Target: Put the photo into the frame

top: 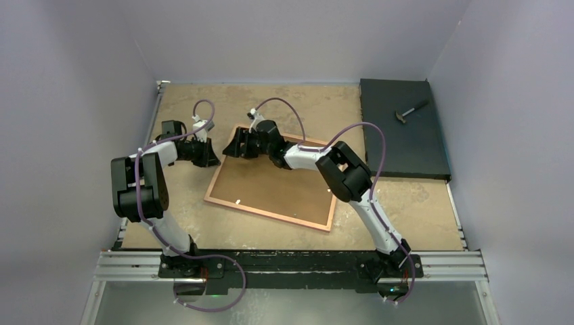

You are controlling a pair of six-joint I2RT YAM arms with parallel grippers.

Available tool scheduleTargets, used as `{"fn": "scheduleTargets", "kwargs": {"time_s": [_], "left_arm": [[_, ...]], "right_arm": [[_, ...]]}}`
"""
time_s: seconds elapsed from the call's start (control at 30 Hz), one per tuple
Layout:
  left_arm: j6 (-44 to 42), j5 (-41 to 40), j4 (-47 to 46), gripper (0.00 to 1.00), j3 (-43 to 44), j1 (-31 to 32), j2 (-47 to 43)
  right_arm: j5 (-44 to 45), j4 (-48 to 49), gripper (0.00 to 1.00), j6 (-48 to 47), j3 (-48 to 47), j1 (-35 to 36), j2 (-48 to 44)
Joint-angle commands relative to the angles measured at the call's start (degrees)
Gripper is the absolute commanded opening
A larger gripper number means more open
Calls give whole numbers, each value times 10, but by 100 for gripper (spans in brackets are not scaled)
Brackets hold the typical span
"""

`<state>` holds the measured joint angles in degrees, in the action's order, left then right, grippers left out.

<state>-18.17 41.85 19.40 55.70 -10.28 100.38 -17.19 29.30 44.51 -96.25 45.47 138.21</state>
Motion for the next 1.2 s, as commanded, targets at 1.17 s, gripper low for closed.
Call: {"fn": "scheduleTargets", "kwargs": {"time_s": [1.17], "left_arm": [[-21, -12, 80, 0, -27, 7, -2]], "right_arm": [[22, -9, 76, -25, 15, 16, -63]]}}
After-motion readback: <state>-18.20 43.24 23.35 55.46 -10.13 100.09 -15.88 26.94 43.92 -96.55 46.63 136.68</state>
